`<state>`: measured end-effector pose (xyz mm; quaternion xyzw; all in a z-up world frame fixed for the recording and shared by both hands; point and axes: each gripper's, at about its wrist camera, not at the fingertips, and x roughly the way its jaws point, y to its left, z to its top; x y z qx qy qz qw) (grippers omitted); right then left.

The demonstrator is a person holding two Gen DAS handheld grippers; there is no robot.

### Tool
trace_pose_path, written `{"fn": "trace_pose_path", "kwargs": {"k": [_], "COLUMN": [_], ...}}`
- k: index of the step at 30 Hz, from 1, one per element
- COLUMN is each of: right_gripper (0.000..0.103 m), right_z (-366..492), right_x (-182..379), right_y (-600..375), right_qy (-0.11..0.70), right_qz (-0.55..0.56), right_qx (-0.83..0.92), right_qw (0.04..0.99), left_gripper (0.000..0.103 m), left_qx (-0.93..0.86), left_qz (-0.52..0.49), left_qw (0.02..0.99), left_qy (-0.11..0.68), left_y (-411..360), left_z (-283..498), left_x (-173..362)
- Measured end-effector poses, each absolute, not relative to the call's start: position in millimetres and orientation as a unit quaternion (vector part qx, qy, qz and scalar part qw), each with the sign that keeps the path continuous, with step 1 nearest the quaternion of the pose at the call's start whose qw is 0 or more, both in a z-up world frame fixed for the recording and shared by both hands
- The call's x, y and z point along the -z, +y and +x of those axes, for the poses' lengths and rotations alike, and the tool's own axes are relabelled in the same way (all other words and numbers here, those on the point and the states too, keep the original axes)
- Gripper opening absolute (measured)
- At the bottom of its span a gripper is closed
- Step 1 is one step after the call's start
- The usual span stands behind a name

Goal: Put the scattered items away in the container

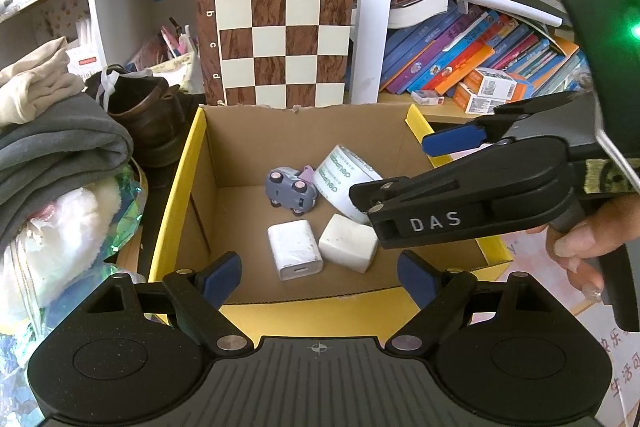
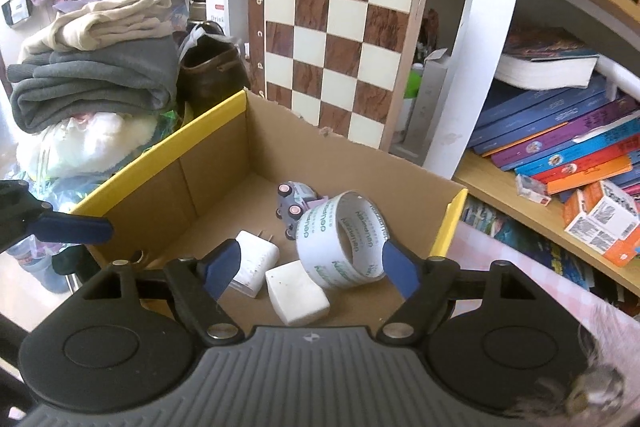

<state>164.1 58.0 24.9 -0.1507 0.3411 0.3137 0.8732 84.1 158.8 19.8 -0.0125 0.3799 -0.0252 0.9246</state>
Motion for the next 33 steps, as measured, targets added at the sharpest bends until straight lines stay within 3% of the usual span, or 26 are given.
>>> {"fn": "trace_pose_path", "kwargs": {"k": [33], "right_gripper": [0.1], "right_z": [86.9], "right_x": [-38.4], "right_y": [-5.6], "right_qy": [0.294], "right_qz": [-0.101], "right_qx": [-0.227], "right_qw": [0.923], "left_gripper": [0.089], "left_qx": [-0.025], "left_qz": [-0.003], "left_qw": [0.929], "left_qy": [0.369], "left_y": [143.7], "left_z": [52.4], "left_x": [-21.5]}}
